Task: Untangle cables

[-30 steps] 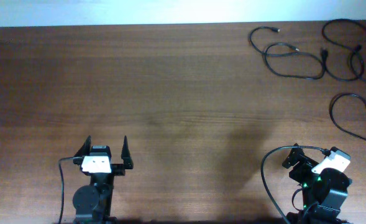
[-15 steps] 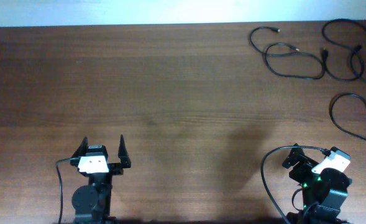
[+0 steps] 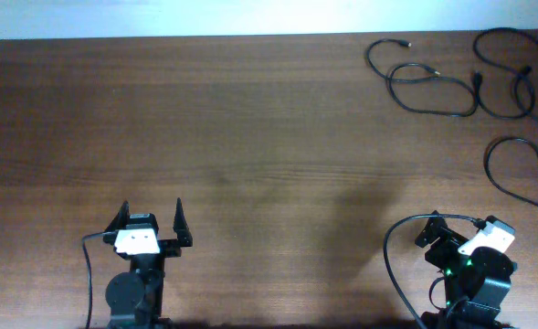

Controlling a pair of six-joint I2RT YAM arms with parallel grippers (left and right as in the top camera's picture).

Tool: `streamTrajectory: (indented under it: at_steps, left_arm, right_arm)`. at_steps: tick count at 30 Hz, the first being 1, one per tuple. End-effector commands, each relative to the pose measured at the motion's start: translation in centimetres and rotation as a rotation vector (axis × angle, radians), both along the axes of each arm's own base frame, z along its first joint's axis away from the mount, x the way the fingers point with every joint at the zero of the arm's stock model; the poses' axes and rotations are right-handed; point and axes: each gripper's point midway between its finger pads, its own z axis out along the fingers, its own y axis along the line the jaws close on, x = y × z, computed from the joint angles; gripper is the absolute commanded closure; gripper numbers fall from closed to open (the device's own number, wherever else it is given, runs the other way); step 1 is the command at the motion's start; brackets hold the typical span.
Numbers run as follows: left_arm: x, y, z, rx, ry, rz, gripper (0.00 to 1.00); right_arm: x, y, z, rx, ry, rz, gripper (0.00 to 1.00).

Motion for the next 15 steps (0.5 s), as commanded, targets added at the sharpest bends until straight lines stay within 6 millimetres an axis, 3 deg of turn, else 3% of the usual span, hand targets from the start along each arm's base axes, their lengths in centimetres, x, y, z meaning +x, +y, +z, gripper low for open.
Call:
streamTrajectory:
  at_steps: [1,15]
  left_arm:
    - [-0.1,0.3,-0.1,0.01,0.001,0.016,0.01]
    - [0.0,-0.8,-0.1,0.01,0.001,-0.028,0.01]
  right_arm:
    - [0.0,0.1,0.0,-0.004,-0.003,0.008,0.01]
    - [0.1,0.1,0.0,-0.004,-0.004,0.008,0.01]
